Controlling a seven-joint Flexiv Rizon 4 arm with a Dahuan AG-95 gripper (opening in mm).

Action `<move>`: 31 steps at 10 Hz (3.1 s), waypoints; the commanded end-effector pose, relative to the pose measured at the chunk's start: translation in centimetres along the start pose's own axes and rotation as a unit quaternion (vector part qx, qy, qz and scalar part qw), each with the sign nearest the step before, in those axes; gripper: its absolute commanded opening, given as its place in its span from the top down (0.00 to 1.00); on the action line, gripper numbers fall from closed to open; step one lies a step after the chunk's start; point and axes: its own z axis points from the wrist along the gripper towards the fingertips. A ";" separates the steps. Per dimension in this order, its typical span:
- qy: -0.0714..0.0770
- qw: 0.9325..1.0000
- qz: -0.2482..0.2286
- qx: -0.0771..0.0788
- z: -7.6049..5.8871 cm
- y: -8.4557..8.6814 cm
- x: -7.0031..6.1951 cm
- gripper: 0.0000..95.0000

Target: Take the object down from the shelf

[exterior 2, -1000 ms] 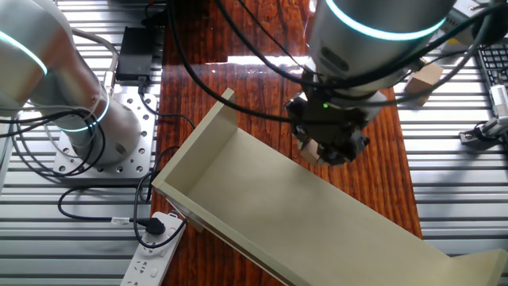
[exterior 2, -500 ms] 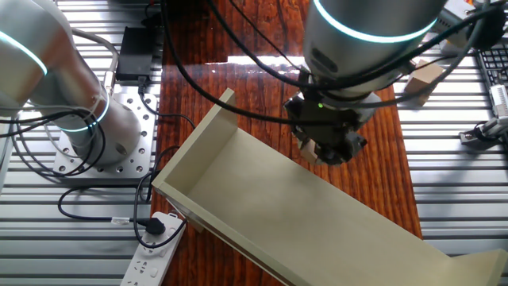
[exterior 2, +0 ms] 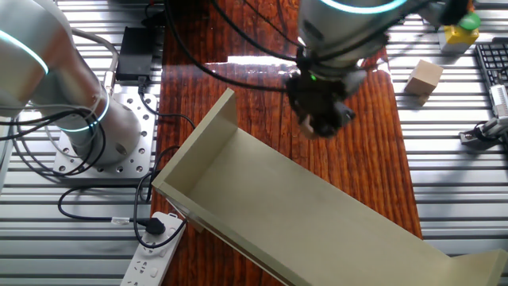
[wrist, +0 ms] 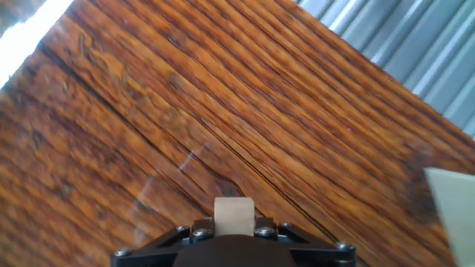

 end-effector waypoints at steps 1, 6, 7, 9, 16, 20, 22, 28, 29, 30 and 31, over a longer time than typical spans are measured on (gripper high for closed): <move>-0.019 1.000 0.010 -0.018 5.3 1.0 -0.7 1.00; -0.002 1.000 0.015 -0.018 9.0 2.1 -0.2 1.00; -0.003 1.000 0.021 -0.019 9.0 2.2 -0.2 1.00; -0.004 1.000 0.019 -0.023 9.0 2.2 -0.2 1.00; 0.014 0.994 -0.101 -0.043 9.0 2.2 -0.2 1.00; 0.018 0.996 -0.076 -0.039 9.0 2.2 -0.2 1.00; 0.022 0.997 -0.061 -0.035 9.0 2.2 -0.2 1.00; 0.027 0.999 -0.034 -0.023 9.2 6.5 -2.8 1.00; 0.028 0.999 -0.033 -0.021 9.4 6.9 -3.0 1.00; 0.027 0.999 -0.028 -0.016 9.9 7.6 -3.5 1.00; 0.026 0.999 -0.030 -0.013 10.4 7.7 -3.7 1.00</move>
